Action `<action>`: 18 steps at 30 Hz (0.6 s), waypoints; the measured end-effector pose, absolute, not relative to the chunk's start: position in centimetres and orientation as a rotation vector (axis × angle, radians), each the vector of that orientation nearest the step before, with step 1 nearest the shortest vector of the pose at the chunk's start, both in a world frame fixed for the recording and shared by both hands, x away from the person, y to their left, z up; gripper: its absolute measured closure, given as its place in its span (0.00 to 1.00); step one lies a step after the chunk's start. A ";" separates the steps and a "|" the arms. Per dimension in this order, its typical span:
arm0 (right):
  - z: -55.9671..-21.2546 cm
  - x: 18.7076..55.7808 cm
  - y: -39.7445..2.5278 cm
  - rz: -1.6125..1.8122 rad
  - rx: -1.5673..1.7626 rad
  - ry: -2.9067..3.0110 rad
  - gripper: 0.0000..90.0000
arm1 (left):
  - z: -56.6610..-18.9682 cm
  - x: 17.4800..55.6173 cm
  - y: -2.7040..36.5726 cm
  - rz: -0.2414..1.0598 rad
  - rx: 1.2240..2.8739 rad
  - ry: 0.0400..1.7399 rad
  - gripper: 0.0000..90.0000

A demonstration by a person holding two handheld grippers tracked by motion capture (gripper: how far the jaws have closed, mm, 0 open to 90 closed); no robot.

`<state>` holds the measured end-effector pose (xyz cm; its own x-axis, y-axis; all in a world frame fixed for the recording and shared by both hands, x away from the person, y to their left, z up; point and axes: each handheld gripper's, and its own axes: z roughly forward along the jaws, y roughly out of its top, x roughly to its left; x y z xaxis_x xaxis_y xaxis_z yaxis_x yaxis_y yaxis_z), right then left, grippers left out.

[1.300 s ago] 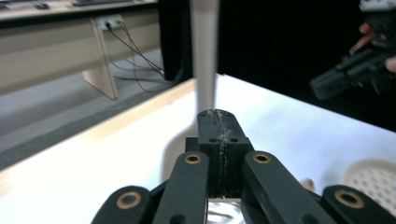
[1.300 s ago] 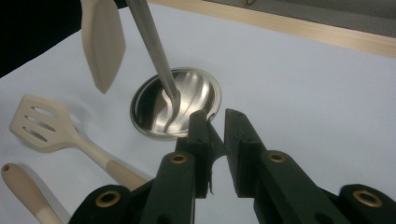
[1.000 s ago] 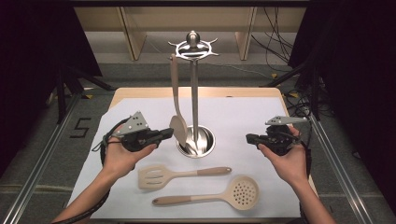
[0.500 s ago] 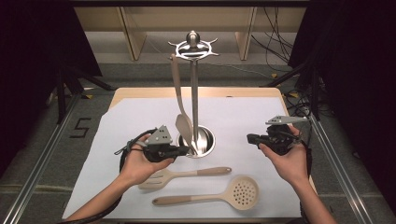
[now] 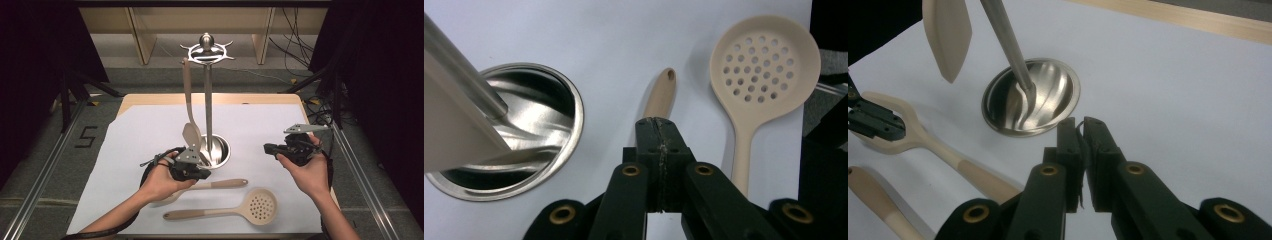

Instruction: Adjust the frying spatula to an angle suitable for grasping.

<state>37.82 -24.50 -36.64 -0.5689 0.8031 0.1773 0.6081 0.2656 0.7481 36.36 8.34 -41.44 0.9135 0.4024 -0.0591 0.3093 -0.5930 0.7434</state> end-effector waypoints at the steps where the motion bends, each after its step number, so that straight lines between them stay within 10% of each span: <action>1: -36.6 37.8 -24.5 1.193 1.313 2.300 0.96 | -41.7 36.3 8.1 0.135 2.241 0.515 0.99; 18: -36.9 38.0 -24.3 1.193 1.308 2.314 0.96 | -44.8 36.7 6.4 0.093 2.418 0.459 0.99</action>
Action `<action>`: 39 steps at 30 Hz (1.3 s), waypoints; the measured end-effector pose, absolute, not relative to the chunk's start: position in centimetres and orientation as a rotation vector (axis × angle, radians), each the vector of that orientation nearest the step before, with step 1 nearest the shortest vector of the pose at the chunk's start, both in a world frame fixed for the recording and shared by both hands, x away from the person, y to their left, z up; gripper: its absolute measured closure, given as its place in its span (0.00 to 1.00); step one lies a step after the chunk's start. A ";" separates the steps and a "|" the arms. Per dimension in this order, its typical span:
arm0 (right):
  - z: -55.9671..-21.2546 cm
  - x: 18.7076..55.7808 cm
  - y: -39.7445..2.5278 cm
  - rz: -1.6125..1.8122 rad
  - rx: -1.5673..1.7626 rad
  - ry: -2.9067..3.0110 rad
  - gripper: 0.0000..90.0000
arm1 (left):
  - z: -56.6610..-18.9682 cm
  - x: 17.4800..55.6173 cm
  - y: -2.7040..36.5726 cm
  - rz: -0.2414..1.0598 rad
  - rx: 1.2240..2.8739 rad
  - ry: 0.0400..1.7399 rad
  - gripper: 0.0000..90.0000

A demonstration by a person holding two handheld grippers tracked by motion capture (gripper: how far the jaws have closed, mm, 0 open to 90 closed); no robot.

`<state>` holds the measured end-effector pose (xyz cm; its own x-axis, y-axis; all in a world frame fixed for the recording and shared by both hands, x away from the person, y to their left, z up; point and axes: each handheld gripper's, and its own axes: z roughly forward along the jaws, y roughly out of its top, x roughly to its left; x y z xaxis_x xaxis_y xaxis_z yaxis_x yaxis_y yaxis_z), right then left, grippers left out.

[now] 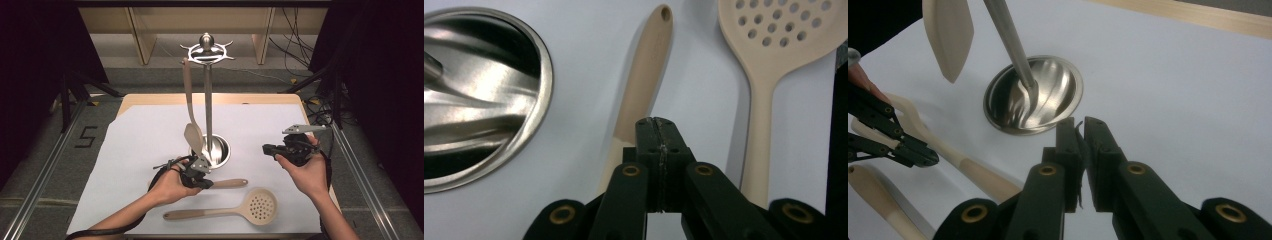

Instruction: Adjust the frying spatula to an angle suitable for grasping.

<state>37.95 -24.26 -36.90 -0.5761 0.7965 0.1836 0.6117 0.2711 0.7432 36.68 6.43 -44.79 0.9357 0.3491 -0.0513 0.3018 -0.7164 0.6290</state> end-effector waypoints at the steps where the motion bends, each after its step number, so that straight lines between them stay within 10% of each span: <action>1: -36.9 37.8 -24.2 1.191 1.337 2.313 0.96 | -45.0 36.6 6.3 0.076 2.422 0.473 0.99; 39: -37.1 38.0 -24.1 1.213 1.325 2.309 0.95 | -47.1 36.8 4.4 0.094 2.567 0.440 0.99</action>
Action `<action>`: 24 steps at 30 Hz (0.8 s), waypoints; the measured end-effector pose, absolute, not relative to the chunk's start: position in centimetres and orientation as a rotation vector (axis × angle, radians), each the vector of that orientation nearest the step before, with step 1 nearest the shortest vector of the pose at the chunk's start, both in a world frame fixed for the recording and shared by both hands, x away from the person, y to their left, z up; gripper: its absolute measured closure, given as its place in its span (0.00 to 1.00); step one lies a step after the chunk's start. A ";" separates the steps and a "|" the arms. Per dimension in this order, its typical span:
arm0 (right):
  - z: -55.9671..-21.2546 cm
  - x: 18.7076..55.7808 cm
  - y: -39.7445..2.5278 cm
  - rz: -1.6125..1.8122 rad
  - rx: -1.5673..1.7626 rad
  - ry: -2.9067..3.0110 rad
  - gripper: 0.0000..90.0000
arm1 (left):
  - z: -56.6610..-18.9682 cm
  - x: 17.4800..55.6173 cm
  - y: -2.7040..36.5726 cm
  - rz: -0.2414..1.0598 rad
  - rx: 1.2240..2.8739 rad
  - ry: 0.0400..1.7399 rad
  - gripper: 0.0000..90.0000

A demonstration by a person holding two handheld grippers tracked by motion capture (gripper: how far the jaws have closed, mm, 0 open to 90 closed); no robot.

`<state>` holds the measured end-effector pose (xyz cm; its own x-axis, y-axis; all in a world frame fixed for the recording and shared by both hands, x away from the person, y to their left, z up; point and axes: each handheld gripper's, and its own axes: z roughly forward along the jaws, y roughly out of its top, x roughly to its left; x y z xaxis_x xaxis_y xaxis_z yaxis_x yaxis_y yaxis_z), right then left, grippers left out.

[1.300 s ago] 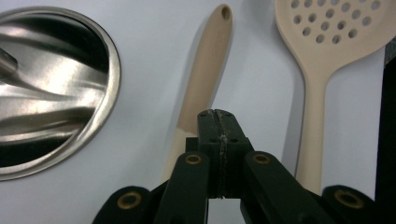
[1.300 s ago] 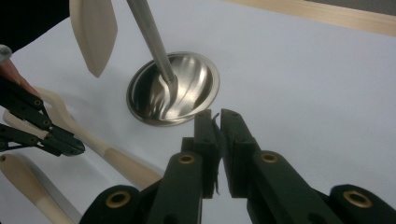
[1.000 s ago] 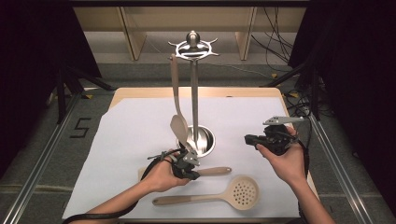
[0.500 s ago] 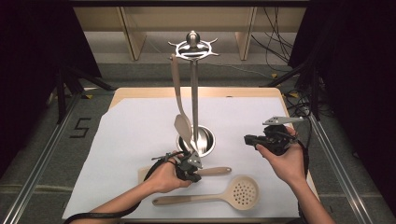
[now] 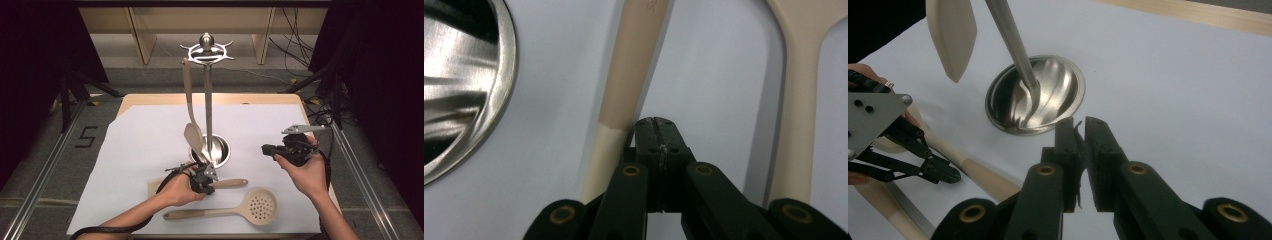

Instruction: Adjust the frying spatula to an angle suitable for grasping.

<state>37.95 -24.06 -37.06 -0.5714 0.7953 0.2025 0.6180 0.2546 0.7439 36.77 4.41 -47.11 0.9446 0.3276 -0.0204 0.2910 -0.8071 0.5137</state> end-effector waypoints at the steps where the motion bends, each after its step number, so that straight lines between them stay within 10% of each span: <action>1: -37.1 38.0 -24.1 1.215 1.328 2.310 0.95 | -47.1 36.8 4.4 0.093 2.569 0.437 0.99; 24: -37.0 38.0 -24.1 1.217 1.325 2.310 0.95 | -46.9 37.3 4.1 0.169 2.592 0.458 0.99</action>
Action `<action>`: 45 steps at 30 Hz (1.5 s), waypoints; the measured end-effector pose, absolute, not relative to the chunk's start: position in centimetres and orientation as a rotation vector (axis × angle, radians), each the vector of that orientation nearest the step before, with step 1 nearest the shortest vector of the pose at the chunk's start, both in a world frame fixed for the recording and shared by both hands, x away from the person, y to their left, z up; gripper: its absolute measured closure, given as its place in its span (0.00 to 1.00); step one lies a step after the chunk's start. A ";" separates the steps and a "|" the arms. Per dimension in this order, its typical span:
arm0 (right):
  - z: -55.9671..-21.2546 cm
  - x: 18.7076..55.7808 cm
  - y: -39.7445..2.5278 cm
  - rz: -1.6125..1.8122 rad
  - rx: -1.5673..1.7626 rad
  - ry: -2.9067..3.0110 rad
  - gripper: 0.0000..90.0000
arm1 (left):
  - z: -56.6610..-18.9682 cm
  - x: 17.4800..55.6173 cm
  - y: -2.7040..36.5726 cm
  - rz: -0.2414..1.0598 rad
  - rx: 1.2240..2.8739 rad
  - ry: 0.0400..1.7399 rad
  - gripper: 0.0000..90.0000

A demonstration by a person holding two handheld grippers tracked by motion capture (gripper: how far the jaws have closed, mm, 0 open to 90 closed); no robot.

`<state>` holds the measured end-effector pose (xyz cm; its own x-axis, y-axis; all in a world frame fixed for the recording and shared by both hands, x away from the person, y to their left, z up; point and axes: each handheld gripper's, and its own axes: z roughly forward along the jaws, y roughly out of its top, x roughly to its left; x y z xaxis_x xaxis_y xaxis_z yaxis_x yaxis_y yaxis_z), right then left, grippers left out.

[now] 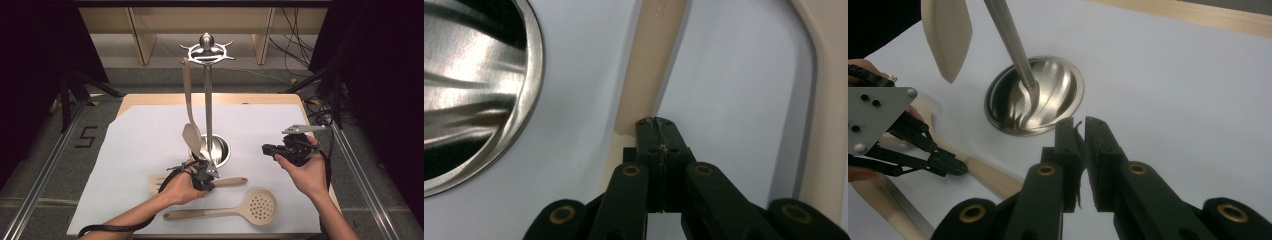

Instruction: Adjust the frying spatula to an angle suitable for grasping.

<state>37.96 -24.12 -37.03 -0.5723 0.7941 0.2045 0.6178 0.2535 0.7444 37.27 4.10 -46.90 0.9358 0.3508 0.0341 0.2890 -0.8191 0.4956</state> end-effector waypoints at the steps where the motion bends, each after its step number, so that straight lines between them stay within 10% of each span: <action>1: -37.0 38.0 -24.1 1.217 1.321 2.310 0.95 | -46.8 37.4 4.1 0.182 2.601 0.427 0.99; 45: -36.8 37.9 -24.6 1.218 1.330 2.299 0.94 | -46.5 36.8 1.8 0.221 2.553 0.497 0.98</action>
<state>37.95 -24.61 -36.78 -0.5668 0.7983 0.2037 0.6170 0.2474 0.7471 36.79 1.79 -46.49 0.9192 0.3895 0.0576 0.3037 -0.7945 0.5259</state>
